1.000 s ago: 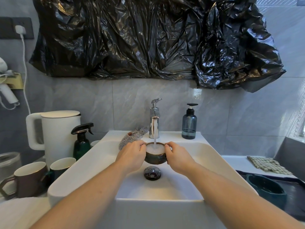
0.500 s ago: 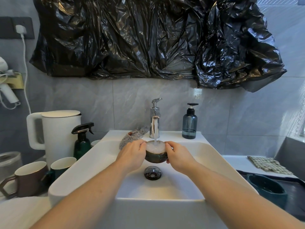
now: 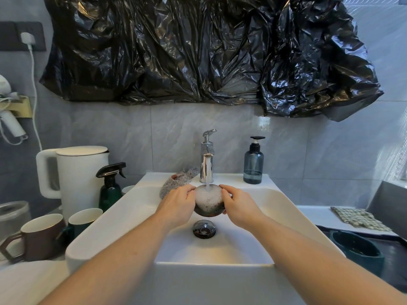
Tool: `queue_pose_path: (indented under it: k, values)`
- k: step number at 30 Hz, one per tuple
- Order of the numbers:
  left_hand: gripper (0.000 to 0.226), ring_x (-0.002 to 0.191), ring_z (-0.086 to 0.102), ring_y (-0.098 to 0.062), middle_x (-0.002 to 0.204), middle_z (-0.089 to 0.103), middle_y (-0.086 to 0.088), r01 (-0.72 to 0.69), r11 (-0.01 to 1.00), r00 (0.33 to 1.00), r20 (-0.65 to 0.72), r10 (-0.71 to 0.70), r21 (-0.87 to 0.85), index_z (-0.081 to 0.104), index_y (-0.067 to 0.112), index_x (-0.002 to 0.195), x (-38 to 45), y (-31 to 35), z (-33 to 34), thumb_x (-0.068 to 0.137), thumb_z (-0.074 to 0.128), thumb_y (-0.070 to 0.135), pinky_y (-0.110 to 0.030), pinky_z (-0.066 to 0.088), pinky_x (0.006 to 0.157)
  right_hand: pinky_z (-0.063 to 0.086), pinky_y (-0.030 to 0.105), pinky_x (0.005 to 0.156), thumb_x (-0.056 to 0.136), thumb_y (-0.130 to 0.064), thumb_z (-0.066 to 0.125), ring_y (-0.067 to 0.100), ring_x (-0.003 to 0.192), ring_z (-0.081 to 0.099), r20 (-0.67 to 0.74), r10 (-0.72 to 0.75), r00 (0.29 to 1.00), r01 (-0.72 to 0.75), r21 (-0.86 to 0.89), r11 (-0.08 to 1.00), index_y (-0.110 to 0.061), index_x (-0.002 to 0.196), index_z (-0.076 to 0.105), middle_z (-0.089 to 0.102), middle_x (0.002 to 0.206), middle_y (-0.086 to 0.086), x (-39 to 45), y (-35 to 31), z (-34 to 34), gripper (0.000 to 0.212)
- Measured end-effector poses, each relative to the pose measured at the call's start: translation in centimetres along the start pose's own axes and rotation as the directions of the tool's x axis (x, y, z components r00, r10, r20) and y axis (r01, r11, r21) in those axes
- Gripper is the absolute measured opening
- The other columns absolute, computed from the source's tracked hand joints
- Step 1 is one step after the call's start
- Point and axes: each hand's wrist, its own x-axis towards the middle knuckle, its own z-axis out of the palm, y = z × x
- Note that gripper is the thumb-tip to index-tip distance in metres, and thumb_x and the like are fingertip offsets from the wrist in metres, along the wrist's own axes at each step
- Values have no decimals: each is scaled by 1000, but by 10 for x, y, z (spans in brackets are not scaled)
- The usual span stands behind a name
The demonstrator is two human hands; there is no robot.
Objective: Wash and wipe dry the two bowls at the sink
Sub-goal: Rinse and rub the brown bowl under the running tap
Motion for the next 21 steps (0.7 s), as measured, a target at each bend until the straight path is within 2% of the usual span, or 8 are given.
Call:
queue_pose_path:
  k: [5,7,9,12,18,21]
  values:
    - [48,124,62,-24,135,70,3,-10,999,1000,-10,11,30,63,32,139,-2,3,-1,102,34,39,-43,49,106,51,31,82,107,-34,34,20,98,66,-9,-21,1000,21,19,1000,-38,133,63,71,100,-6,-1,0,-2,39]
    - [45,134,56,-24,143,66,2,-22,999,1000,-21,23,44,59,28,146,-1,4,0,107,38,34,-41,45,110,50,30,83,108,-35,34,20,101,64,-11,-9,1000,9,18,1000,-38,140,59,72,110,-4,-1,0,-2,40]
    - [45,139,53,-23,147,63,1,-31,998,999,-26,32,53,56,27,150,-1,4,1,109,40,33,-40,43,112,51,31,92,109,-35,34,20,108,63,-16,-5,1000,5,17,1000,-37,144,55,71,123,-3,-1,-1,-2,41]
    - [45,137,54,-24,142,66,-2,-45,996,999,-26,47,71,53,28,152,0,3,2,109,39,33,-41,44,111,51,31,91,109,-33,35,19,104,64,-19,-25,1000,25,28,999,-38,142,57,73,115,-4,-1,-1,-3,40]
    - [44,129,58,-27,132,70,-8,-58,995,998,-19,60,85,50,29,152,0,2,2,110,37,31,-43,47,108,45,27,69,107,-35,39,10,71,59,-47,-29,998,30,28,999,-42,138,59,71,87,-9,3,2,0,38]
    - [43,123,61,-30,128,71,-12,-64,994,998,-5,64,88,50,29,152,0,2,3,110,37,30,-43,49,103,49,29,71,107,-37,40,9,73,62,-57,-23,998,25,32,999,-40,140,58,73,86,-9,2,2,-1,38]
